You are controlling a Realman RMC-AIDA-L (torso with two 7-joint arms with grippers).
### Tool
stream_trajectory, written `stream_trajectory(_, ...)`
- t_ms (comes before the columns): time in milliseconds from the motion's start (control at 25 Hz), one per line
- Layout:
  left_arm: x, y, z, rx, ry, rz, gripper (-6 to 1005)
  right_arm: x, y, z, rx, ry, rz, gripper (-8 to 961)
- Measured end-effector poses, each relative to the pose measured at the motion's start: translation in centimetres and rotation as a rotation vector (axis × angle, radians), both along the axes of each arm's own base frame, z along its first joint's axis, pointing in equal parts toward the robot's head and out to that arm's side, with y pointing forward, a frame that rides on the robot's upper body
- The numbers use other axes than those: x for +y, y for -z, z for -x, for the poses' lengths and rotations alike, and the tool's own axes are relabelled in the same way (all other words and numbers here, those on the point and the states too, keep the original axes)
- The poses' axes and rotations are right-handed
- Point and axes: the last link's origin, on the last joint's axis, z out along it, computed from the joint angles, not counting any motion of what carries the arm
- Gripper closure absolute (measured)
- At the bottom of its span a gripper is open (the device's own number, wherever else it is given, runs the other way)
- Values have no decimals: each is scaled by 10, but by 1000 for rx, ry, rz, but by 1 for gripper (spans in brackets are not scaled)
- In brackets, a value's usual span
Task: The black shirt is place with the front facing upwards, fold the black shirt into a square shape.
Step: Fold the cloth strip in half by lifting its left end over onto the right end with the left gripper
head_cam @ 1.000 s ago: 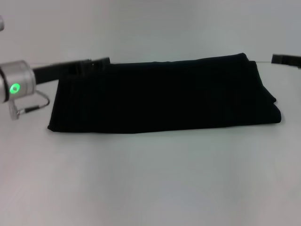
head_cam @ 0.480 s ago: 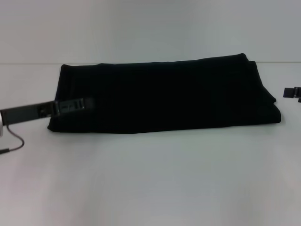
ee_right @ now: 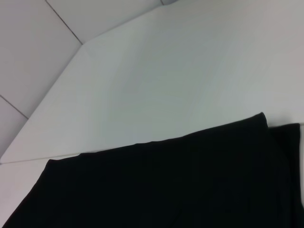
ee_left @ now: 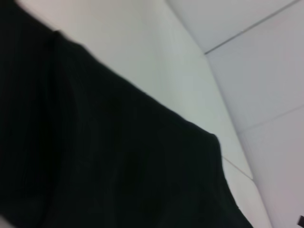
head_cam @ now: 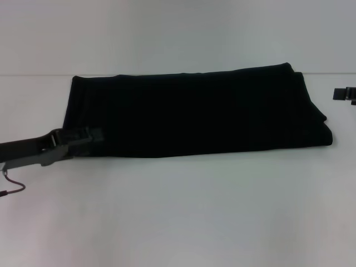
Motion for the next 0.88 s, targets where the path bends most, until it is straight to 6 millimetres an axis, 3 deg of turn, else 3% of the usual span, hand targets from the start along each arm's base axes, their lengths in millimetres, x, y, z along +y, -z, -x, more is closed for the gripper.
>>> stream_trajectory(480, 11, 11, 18, 9, -212, -5, 265, 7, -5, 4, -17, -9, -18, 166)
stream_trajectory(880, 16, 16, 27, 60, -292, -1, 265, 9, -8, 3, -23, -5, -31, 165)
